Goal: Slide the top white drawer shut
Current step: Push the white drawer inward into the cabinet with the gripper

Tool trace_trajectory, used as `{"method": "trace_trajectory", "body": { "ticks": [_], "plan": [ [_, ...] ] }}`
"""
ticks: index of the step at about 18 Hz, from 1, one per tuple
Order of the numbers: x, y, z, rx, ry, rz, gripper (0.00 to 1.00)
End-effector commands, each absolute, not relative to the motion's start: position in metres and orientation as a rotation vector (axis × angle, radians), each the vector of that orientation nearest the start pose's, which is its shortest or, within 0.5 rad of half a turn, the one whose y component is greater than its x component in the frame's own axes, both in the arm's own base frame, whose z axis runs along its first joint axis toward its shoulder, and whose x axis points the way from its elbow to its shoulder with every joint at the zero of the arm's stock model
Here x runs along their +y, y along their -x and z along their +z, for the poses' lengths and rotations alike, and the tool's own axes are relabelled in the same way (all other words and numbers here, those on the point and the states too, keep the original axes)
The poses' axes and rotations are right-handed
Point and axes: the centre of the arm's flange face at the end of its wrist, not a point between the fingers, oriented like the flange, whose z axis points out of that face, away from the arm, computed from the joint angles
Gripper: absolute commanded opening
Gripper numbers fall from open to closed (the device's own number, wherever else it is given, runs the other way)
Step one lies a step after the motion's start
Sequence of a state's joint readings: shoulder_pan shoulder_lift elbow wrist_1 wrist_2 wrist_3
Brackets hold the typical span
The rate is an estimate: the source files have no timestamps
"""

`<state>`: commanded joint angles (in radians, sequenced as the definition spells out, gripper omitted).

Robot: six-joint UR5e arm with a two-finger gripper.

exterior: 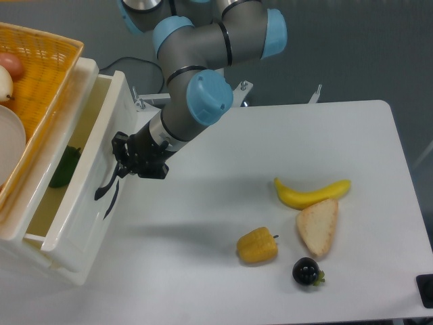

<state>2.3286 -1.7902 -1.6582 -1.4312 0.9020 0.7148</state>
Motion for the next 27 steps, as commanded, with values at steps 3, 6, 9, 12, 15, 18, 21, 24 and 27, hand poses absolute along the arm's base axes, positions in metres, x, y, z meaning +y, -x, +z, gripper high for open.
{"method": "trace_trajectory", "body": {
  "ticks": [3, 6, 9, 12, 15, 18, 21, 24, 27],
  "plan": [
    [0.538, 0.232, 0.366, -0.13, 2.686, -0.845, 0.0],
    [0.54, 0.229, 0.366, -0.12, 2.685, -0.845, 0.0],
    [0.543, 0.224, 0.366, -0.108, 2.677, -0.85, 0.0],
    [0.544, 0.223, 0.366, -0.107, 2.676, -0.853, 0.0],
    [0.544, 0.223, 0.366, -0.11, 2.677, -0.853, 0.0],
    [0.545, 0.219, 0.366, -0.104, 2.679, -0.856, 0.0],
    [0.547, 0.215, 0.368, -0.093, 2.676, -0.86, 0.0],
    [0.548, 0.215, 0.366, -0.093, 2.674, -0.86, 0.0],
    [0.549, 0.221, 0.365, -0.093, 2.671, -0.852, 0.05]
  ]
}}
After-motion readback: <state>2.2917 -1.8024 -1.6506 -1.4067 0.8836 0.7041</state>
